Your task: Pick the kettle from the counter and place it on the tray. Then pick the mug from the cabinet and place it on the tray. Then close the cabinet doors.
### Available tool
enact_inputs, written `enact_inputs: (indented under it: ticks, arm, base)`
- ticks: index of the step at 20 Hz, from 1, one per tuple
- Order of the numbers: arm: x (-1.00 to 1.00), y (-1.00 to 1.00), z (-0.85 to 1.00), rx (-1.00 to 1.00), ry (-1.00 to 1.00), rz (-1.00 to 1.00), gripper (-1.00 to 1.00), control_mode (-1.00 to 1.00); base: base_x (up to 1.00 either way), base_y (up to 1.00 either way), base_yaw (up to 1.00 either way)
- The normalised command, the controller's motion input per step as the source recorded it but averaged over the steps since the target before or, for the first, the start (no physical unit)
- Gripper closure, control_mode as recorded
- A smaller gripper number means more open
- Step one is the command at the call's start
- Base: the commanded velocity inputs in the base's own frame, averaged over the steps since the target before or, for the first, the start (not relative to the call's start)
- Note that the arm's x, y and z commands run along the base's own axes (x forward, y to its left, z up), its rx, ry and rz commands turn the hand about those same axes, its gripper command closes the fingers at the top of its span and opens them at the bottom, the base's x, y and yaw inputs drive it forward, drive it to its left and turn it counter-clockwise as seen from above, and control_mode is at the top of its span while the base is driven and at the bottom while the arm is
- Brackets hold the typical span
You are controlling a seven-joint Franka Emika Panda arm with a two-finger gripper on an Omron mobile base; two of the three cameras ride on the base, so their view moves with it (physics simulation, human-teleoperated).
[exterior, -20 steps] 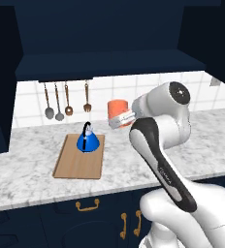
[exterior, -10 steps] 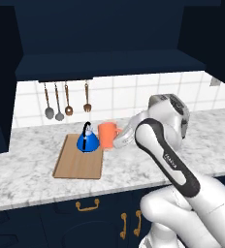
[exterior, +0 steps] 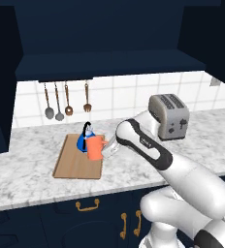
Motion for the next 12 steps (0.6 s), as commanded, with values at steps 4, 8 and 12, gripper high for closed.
enact_inputs:
  ticks: [4, 8, 12]
  arm:
    - [0.4, 0.27, -0.44, 0.0, 0.05, 0.06, 1.0, -1.0]
    - [0.11, 0.25, -0.44, 0.0, 0.0, 0.08, 1.0, -1.0]
    - [0.19, 0.2, -0.39, 0.0, 0.0, 0.01, 1.0, -1.0]
  base:
    - [0.0, 0.0, 0.0]
    - [0.0, 0.0, 0.0]
    - [0.0, 0.0, 0.0]
